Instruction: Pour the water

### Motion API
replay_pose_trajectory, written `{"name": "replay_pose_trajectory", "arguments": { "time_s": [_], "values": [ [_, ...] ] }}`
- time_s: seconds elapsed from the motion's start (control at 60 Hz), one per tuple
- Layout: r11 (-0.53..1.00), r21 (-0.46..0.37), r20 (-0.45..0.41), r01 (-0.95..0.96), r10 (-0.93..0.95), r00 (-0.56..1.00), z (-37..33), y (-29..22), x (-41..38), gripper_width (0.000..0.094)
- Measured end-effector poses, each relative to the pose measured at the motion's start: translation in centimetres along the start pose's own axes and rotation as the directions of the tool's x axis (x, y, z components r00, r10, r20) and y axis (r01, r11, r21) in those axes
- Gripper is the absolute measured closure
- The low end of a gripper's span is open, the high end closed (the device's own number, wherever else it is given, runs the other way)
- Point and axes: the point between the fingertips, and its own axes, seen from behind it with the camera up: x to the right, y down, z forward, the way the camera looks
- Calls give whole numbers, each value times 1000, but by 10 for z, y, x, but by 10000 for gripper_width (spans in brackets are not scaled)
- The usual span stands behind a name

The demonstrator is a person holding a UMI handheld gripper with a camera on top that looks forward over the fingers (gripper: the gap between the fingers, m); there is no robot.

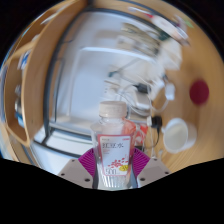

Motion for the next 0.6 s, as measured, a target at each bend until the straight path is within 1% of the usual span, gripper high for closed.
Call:
{"name": "replay_pose_trajectory", "arguments": {
  "time_s": [0.05,0.1,0.133,0.15,0.2,0.25,0.3,0.35,0.417,0.483,0.6],
  "values": [
    [965,13,-45,261,-260,965,-6,-18,0,486],
    [864,45,-94,502,-497,863,-13,-47,3,486],
    [774,63,-153,630,-616,773,-21,-68,5,483],
    [734,54,-190,677,-658,729,-28,-77,0,484],
    [602,57,-264,796,-760,594,-38,-106,4,482],
    [501,60,-321,864,-809,491,-47,-133,8,483],
    [433,56,-366,900,-829,422,-52,-154,18,477],
    [388,54,-402,920,-835,376,-56,-174,32,473],
    [369,41,-440,929,-828,348,-55,-193,57,477],
    [357,30,-445,933,-832,333,-50,-204,86,474],
    [332,-4,-429,943,-853,298,-33,-207,127,476]
  ]
}}
